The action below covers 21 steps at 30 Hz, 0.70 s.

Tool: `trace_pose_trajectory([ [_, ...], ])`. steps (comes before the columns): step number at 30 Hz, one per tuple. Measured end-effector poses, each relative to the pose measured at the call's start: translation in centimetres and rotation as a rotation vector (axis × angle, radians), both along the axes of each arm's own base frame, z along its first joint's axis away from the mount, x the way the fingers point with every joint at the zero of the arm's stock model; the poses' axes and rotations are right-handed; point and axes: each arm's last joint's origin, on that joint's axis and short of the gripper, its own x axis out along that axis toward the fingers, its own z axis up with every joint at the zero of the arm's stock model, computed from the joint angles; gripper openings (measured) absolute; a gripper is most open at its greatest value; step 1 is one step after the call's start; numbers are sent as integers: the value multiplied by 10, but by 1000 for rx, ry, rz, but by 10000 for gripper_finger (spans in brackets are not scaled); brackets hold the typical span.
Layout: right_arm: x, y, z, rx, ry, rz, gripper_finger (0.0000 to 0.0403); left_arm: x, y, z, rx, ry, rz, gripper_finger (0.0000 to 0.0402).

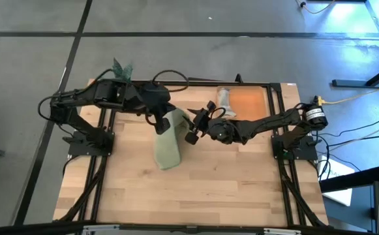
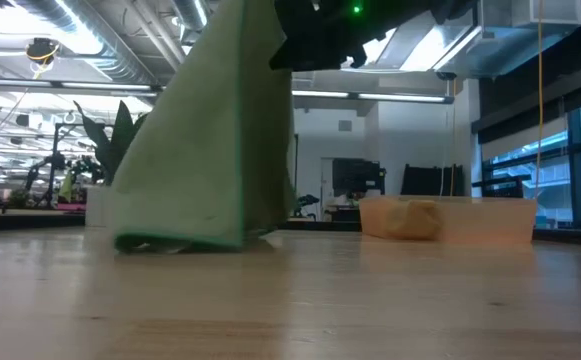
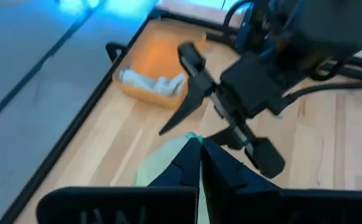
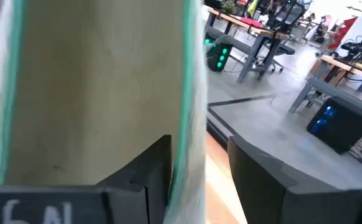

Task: Roll microfiber towels into tight, uniform cylinder then place into a basket
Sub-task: Fold the green microfiber towel

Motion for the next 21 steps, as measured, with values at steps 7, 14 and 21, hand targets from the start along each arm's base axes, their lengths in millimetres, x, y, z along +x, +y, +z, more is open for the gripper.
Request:
trace_pose_trajectory([
  [7, -1, 0, -3, 32, 11, -12, 159, -6, 3, 13, 20, -42, 6, 0],
  [14, -2, 0, -6, 34, 34, -15, 159, -13, 3, 30, 74, -87, -27, 0],
  [21, -4, -1, -12, 60, 83, -28, 159, -24, 4, 51, 115, -147, -50, 0],
])
